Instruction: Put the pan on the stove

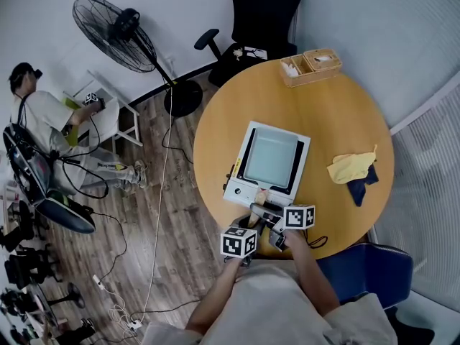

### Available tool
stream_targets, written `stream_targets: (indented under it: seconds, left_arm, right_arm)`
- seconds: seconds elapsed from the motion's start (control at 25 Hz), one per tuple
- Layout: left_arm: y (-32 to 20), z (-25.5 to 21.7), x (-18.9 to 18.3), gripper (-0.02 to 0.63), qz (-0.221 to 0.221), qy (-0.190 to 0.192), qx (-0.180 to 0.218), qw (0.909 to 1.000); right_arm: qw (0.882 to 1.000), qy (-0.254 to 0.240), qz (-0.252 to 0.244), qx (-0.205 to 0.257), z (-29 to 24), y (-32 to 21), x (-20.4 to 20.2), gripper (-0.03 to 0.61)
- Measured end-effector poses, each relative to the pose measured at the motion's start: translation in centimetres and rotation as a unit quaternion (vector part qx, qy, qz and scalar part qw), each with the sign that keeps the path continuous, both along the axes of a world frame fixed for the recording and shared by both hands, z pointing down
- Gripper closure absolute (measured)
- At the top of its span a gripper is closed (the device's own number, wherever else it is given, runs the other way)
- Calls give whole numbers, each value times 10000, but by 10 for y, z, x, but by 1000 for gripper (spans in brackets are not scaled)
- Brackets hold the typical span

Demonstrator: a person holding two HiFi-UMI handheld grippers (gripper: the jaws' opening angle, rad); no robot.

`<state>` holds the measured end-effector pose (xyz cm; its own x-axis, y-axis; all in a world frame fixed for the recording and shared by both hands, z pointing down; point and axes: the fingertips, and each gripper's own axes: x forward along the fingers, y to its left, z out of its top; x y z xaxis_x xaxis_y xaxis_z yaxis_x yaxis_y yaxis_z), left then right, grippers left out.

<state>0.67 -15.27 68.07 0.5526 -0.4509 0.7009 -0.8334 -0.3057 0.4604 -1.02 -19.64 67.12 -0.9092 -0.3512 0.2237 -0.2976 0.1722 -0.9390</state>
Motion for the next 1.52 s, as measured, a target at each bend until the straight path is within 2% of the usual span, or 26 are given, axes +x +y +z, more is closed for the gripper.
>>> stream_targets:
  seconds: [0.2,0.4,0.56,0.68,0.8,0.92,1.0,1.32,1.44,1.52]
  left_arm:
    - [1,-1,1,456,44,-21,37,10000]
    - [1,-3,0,443,46,-96,100,9999]
    - [-1,-5,0,435,-17,-35,138,9999]
    - [-1,-6,-1,430,-39,-47,153,9999]
    - [-1,-8,-3,428,-73,-58,194,9998]
    - [-1,-9,-5,425,-128,-19,227,9997]
    - [-2,-11,-7,423,-193,42,232,9995]
    - [-2,-19,-11,411,-244,203,330,9990]
    - [-3,-25,-13,402,-277,288,413,9983]
    - [-3,-27,-14,400,-292,215,502,9981]
  right_arm:
    - [9999,8,159,-39,-2,-2,7,362]
    - [9996,241,145,11,-2,2,16,362]
    - [9984,429,59,356,-11,2,23,362]
    - [9947,786,3,665,-18,3,29,362]
    - [9810,1465,71,1271,-25,-1,40,362]
    - [9559,2193,49,1952,-30,-7,49,360]
    - [9404,2505,51,2301,-35,-9,51,360]
    - [9043,2827,427,3171,-57,-15,63,364]
    - [8980,2894,459,3283,-60,-14,65,364]
    - [8975,2893,438,3301,-59,-11,64,364]
